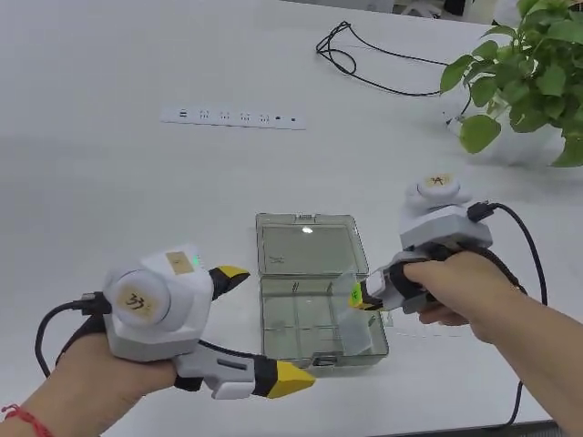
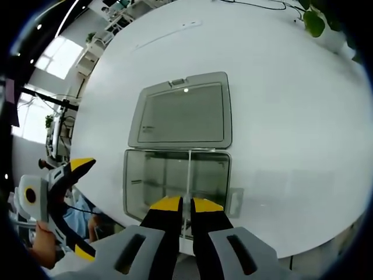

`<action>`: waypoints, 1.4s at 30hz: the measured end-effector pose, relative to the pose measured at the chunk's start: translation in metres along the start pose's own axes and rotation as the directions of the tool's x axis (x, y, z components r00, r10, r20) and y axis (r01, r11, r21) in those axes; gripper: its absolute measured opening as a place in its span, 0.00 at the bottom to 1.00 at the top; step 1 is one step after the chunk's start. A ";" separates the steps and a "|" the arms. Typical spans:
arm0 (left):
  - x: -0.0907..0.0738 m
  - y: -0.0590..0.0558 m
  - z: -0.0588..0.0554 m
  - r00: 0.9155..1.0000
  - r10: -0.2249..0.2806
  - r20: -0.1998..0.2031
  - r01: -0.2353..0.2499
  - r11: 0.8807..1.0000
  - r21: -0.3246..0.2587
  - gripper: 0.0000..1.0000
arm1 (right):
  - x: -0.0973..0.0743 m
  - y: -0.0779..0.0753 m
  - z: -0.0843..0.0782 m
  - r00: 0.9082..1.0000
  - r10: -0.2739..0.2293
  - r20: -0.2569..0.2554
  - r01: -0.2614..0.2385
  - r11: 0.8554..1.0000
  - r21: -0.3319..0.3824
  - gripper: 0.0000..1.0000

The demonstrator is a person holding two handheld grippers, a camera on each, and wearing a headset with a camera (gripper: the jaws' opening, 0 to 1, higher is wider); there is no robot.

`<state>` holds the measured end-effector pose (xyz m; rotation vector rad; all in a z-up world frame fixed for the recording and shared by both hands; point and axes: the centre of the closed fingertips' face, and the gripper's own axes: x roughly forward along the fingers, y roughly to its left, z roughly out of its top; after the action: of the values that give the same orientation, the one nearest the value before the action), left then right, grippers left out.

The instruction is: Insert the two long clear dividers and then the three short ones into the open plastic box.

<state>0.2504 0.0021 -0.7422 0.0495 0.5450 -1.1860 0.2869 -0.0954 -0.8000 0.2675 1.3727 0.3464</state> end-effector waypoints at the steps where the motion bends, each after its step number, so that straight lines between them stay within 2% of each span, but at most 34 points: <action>1: 0.000 0.000 0.000 1.000 0.001 -0.001 -0.001 1.000 0.001 0.97 | 0.000 0.000 -0.001 1.000 -0.005 -0.001 0.005 1.000 -0.009 0.07; 11: 0.000 0.002 0.000 1.000 -0.003 -0.004 0.003 1.000 0.000 0.96 | 0.001 0.004 0.000 1.000 -0.005 0.003 0.005 1.000 -0.030 0.07; 16: 0.000 0.002 0.001 1.000 -0.004 -0.001 0.004 1.000 0.001 0.97 | 0.003 0.006 0.001 1.000 -0.003 0.011 0.004 0.998 -0.065 0.08; 27: 0.000 0.003 0.000 1.000 -0.003 -0.007 0.003 1.000 0.000 0.96 | 0.015 0.009 0.002 0.999 0.030 0.022 -0.027 0.993 -0.114 0.10; 42: -0.002 0.005 0.001 1.000 0.004 -0.005 -0.004 1.000 -0.006 0.96 | 0.025 0.006 -0.001 0.998 0.048 0.036 -0.044 0.993 -0.114 0.10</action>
<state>0.2547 0.0058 -0.7418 0.0486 0.5528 -1.1804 0.2897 -0.0801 -0.8200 0.2113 1.3053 0.4532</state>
